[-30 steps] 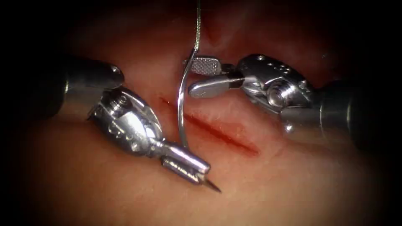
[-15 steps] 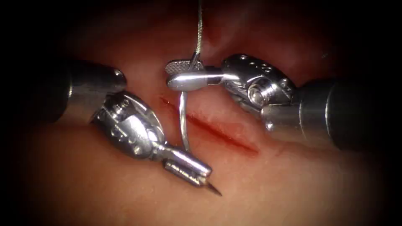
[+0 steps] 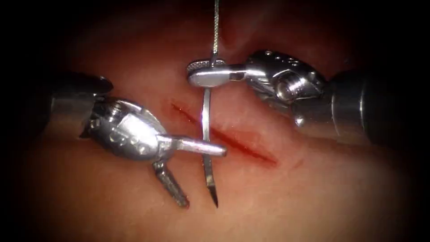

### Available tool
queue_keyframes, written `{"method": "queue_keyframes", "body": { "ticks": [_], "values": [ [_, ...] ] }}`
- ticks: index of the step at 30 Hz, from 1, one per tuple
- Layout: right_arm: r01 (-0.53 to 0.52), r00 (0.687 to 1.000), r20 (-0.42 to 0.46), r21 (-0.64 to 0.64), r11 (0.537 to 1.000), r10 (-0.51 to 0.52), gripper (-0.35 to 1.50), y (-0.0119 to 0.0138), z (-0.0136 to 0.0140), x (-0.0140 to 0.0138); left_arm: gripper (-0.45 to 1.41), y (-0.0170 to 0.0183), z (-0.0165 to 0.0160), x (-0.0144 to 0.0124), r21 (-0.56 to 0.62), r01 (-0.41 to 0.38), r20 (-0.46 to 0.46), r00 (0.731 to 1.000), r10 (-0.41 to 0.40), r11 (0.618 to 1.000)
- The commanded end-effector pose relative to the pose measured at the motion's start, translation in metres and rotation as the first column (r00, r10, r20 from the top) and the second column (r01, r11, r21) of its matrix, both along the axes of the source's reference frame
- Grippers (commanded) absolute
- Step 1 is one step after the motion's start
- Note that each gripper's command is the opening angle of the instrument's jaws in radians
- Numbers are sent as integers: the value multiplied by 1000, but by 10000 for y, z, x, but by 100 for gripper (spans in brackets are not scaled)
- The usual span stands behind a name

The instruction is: Wound Closure

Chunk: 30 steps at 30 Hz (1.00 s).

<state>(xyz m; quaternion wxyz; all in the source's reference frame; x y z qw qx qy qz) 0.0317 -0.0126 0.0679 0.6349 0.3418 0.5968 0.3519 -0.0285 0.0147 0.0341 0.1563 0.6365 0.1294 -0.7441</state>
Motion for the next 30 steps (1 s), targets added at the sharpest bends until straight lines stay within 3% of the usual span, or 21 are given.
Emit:
{"method": "queue_keyframes", "body": {
  "ticks": [1, 7, 10, 18, 25, 30],
  "values": [
    [-6, 1000, 24, -7, 1000, 6, -35, 9, 2, 1, 99, 3, 5, -4, -10, 27, -16, 999, -28, 1000],
    [-14, 998, 55, -2, 1000, 14, -35, 19, -6, -9, 98, 12, 1, 1, -48, 139, -191, 971, -146, 989],
    [-29, 997, 70, -2, 1000, 29, -35, 20, -7, -12, 99, 16, 4, 0, -43, 178, -231, 956, -184, 983],
    [-76, 997, 40, 88, 993, 73, -35, 29, -18, -19, 94, 18, 10, -16, -31, 238, -225, 945, -238, 971],
    [-104, 993, 61, 93, 990, 99, -35, 29, -18, -16, 81, 16, 10, -22, -74, 223, -179, 956, -233, 972],
    [-94, 995, 52, 117, 989, 88, -35, 25, -19, -14, 49, 17, 10, -22, -89, 221, -170, 958, -233, 971]
  ]
}}
